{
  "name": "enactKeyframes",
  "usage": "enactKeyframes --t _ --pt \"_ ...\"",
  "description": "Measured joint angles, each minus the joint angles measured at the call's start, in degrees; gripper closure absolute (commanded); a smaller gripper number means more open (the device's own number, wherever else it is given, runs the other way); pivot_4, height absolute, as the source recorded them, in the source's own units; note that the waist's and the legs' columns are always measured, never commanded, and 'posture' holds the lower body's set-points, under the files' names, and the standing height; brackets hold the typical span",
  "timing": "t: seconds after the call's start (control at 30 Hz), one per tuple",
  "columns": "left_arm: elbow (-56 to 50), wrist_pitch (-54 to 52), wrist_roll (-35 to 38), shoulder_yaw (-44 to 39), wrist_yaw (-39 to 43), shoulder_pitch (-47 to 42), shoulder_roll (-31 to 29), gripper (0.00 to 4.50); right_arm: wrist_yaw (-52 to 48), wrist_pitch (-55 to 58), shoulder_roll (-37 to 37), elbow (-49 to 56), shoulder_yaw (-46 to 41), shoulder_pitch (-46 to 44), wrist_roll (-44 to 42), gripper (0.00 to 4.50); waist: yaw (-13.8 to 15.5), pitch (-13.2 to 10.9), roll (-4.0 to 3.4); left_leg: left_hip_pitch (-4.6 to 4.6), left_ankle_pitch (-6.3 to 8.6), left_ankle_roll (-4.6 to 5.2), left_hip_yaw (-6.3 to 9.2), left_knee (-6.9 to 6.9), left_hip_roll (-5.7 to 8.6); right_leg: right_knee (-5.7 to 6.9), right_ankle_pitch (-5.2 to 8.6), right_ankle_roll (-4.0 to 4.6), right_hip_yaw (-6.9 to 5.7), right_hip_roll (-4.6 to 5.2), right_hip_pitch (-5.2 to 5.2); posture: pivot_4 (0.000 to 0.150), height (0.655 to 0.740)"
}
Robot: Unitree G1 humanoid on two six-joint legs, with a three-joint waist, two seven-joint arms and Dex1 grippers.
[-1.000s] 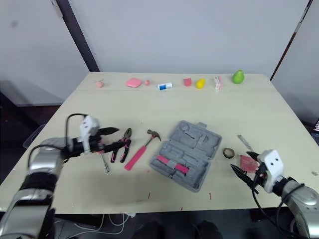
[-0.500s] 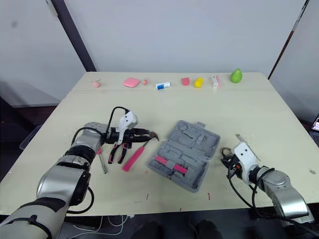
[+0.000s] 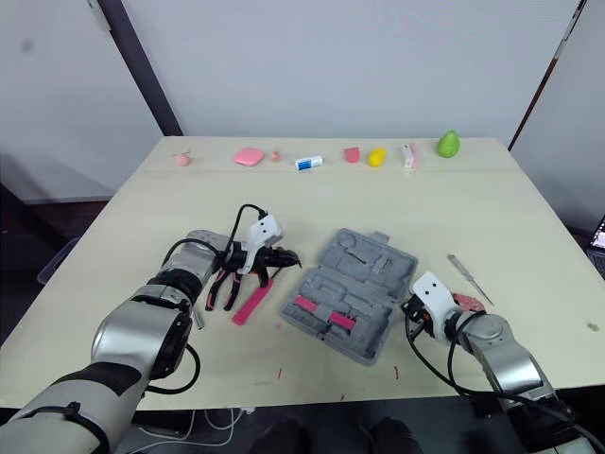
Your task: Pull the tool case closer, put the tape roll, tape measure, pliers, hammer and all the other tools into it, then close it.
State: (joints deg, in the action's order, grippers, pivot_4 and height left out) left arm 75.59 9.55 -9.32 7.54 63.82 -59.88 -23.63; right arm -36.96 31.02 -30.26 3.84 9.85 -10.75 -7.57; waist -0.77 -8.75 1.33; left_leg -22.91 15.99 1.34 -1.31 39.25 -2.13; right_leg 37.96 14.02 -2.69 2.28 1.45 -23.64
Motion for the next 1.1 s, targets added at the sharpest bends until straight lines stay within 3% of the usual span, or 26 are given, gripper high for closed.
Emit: enactKeyframes --t 0.4,1.1 --pt "0.46 0.13 -5.27 2.20 -4.06 -1.41 3.74 4.32 -0.24 0.00 0.72 -0.05 0.65 -0.03 0.48 4.50 0.01 0.00 0.00 0.01 0.00 0.00 -0.01 0.00 0.00 0.02 0.00 0.00 0.00 0.00 0.01 0.150 0.7400" --pt "1.25 -0.85 -7.41 2.25 -5.40 -1.83 7.06 4.32 -0.02 -0.35 1.22 0.15 0.47 0.60 0.57 4.50 0.15 0.01 0.00 0.02 0.00 0.00 -0.01 0.01 0.01 0.02 0.00 0.00 0.00 0.01 0.02 0.150 0.7400"
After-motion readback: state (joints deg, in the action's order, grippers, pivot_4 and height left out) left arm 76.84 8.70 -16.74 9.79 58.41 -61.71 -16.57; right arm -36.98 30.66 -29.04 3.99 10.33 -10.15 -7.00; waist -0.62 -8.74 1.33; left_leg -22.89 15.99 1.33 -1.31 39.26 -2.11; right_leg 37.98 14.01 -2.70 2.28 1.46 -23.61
